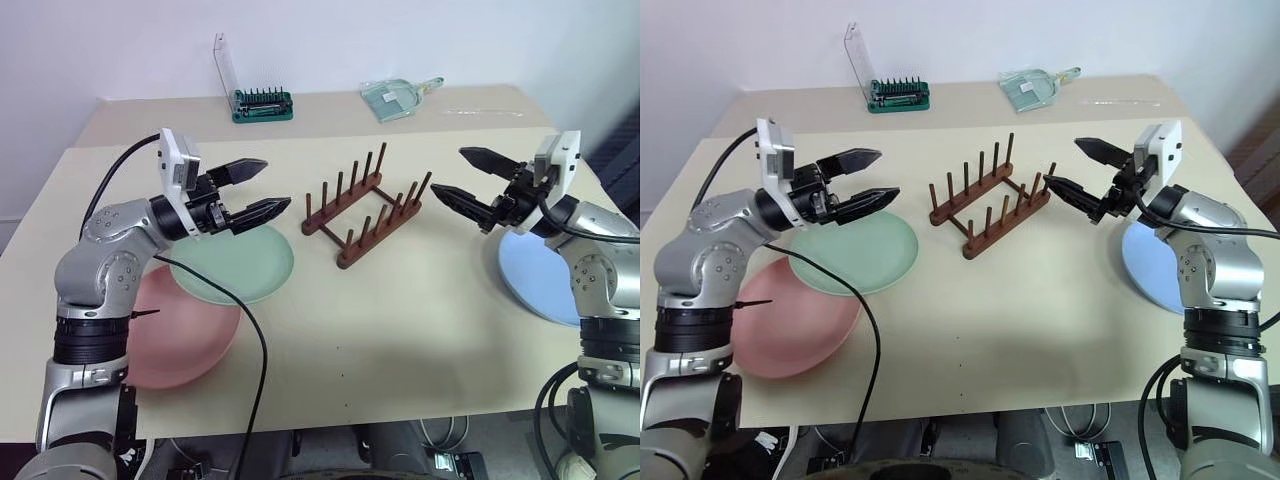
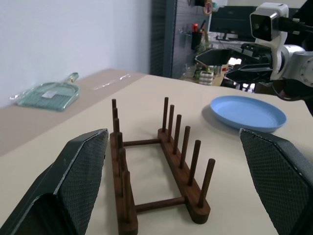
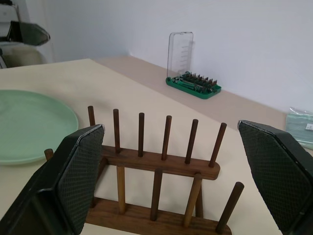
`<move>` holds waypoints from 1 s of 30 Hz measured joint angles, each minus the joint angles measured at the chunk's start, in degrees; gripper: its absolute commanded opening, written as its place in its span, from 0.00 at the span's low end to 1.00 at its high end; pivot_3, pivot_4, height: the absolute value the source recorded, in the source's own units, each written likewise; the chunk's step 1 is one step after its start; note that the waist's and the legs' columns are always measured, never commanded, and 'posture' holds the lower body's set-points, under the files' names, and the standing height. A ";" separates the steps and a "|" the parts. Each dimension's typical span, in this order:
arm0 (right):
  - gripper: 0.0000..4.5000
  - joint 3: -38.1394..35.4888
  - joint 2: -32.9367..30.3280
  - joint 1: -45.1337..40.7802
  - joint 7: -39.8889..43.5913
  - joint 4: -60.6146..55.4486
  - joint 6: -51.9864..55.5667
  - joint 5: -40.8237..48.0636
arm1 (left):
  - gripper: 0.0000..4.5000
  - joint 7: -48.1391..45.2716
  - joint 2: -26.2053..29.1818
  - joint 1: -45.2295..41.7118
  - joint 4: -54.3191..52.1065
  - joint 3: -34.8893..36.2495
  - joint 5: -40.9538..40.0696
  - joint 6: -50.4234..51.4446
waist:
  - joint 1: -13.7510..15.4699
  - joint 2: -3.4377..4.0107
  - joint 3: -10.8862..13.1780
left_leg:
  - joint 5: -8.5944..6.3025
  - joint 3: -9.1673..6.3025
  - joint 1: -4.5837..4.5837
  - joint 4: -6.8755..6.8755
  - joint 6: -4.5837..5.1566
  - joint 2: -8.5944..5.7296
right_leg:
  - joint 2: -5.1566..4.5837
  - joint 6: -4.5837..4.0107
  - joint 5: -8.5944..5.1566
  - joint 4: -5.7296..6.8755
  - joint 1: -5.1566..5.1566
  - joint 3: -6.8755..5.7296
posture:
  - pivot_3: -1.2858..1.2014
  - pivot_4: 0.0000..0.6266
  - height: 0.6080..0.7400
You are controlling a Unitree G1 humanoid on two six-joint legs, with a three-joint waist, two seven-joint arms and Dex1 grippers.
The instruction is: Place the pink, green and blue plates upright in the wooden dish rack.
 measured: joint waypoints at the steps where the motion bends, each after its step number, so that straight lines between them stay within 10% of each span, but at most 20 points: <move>1: 1.00 0.00 0.00 -0.05 0.02 0.14 -0.07 -0.02 | 0.98 0.00 0.00 -0.20 0.08 0.00 0.03 0.00 | 0.00 0.00 0.00 | 0.00 0.01 0.00 0.00 0.00 0.00 | 0.00 0.00 0.00 0.00 0.00 0.00 | 0.52 0.24 1.00; 30: 1.00 -2.69 0.67 9.18 -5.80 -10.41 2.02 0.89 | 0.98 -6.17 -0.92 -7.06 8.82 -4.72 3.91 -3.83 | -0.05 0.01 0.00 | -0.08 0.44 0.09 -0.03 0.14 0.05 | 0.11 0.08 0.05 -0.06 -0.06 0.43 | 0.52 0.24 1.00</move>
